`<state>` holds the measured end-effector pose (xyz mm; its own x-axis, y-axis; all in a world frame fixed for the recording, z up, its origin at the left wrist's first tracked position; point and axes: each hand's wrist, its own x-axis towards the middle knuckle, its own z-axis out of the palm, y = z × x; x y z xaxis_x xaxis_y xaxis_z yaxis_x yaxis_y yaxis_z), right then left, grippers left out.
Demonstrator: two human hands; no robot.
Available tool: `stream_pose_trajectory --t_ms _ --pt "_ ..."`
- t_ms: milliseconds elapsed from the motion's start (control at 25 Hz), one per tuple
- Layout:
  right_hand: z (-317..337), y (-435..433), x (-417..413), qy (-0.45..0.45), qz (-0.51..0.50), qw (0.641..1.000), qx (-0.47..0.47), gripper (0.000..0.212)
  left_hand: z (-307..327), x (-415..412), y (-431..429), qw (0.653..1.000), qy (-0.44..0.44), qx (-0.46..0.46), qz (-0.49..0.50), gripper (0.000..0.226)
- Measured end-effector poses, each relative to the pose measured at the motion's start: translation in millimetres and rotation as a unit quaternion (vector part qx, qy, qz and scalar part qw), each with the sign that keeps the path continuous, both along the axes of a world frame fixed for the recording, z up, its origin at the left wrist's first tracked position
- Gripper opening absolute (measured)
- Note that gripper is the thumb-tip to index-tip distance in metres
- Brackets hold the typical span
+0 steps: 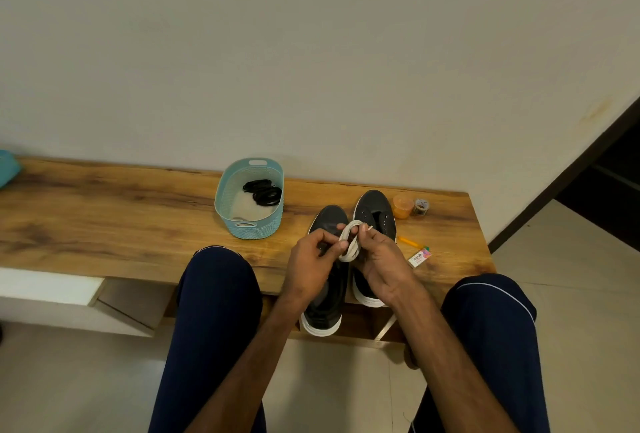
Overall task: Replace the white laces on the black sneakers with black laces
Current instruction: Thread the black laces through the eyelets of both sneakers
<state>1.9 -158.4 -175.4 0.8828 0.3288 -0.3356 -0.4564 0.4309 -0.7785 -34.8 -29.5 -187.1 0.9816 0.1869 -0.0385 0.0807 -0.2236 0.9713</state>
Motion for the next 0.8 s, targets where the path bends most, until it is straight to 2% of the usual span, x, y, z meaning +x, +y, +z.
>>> stream_pose_trajectory --t_ms 120,240,440,600,720,800 --pt "0 13 -8 -0.008 0.000 0.999 0.042 0.033 -8 -1 -12 0.998 0.029 -0.037 0.030 0.006" --pt "-4 19 -11 -0.074 -0.008 0.997 -0.013 0.035 -10 -2 -15 0.993 0.040 -0.087 0.064 0.008" --pt "-9 17 -6 -0.124 0.006 0.990 -0.062 0.035 -8 -1 -9 0.989 0.053 -0.135 0.000 0.015" --pt "-16 12 -1 -0.147 -0.029 0.983 -0.103 0.030 -8 -1 -8 0.990 0.064 -0.103 -0.065 0.026" --pt "-21 13 -1 -0.129 -0.059 0.983 -0.117 0.030 -8 -6 -14 0.993 0.027 0.013 -0.113 0.017" --pt "-22 14 -1 -0.099 -0.067 0.987 -0.104 0.031 -7 -8 -17 0.988 0.018 0.056 -0.142 0.015"
